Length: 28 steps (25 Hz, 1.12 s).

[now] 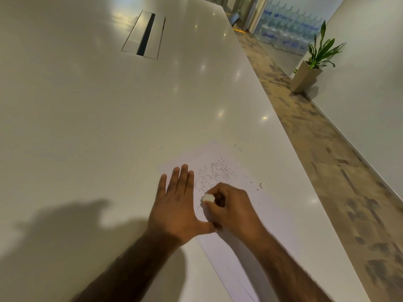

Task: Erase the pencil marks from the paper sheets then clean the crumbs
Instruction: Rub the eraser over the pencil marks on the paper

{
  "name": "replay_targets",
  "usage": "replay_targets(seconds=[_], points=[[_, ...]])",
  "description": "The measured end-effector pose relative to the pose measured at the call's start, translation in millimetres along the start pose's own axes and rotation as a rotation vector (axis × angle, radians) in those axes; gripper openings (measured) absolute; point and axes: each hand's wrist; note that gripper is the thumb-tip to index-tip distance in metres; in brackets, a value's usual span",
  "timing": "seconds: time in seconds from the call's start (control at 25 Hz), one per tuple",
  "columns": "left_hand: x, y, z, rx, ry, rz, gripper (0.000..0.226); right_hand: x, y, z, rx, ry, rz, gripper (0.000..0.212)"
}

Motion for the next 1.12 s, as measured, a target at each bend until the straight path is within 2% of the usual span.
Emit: replay_targets(seconds=[0.08,0.24,0.28,0.32,0.4,0.48,0.52,0.6,0.68,0.72,0.88,0.92,1.04,1.12], points=[[1.5,-0.8,-0.2,0.008,-0.004,-0.021,0.137,6.7,-5.6,5.2,-0.056,-0.036,0.09,0.011],[1.8,-1.0,-1.4,0.009,0.006,0.014,0.147,-30.9,10.2,-27.7,0.147,0.213,0.175,0.01],[2.3,-1.1,-0.5,0.016,0.012,0.022,0.147,-34.2,12.6,-30.0,0.149,0.234,0.169,0.007],[2.8,-1.8,0.1,0.023,0.019,0.028,0.147,-30.2,10.2,-26.1,0.099,0.214,0.147,0.003],[5.0,-2.8,-0.6,0.023,0.031,0.011,0.141,-5.0,-2.6,-0.7,-0.11,0.062,0.135,0.003],[5.3,-2.9,-1.4,0.023,0.035,-0.013,0.137,5.3,-4.1,15.6,-0.261,-0.034,0.263,0.009],[4.7,-3.0,-1.2,0.025,0.029,-0.005,0.14,-2.4,0.9,6.7,-0.282,-0.009,0.339,0.014],[2.3,-2.3,-0.7,0.024,0.013,0.022,0.147,-29.8,12.5,-20.8,-0.142,0.065,0.448,0.014],[1.1,-1.7,-0.1,0.022,0.02,0.039,0.149,-46.8,21.0,-37.1,-0.008,0.09,0.414,0.014],[1.1,-2.1,0.8,0.027,0.022,0.043,0.149,-41.6,18.3,-34.5,-0.019,0.096,0.377,0.013],[4.2,-3.8,0.2,0.03,0.022,0.0,0.136,5.8,1.9,16.6,-0.313,-0.031,0.425,0.02],[3.6,-3.9,-0.2,0.028,0.014,0.006,0.139,-2.2,4.8,9.9,-0.312,0.0,0.435,0.022],[1.3,-1.8,-0.3,0.021,-0.006,0.033,0.146,-44.3,20.7,-27.2,-0.056,0.117,0.473,0.019],[1.1,-2.3,1.0,0.024,-0.002,0.042,0.146,-42.3,22.2,-28.0,-0.077,0.102,0.39,0.017]])
Point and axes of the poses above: each hand's wrist, its own z-axis away from the middle knuckle, its own x-axis out of the palm, y = z × x, and after that the axes turned 2 degrees about -y, right-handed
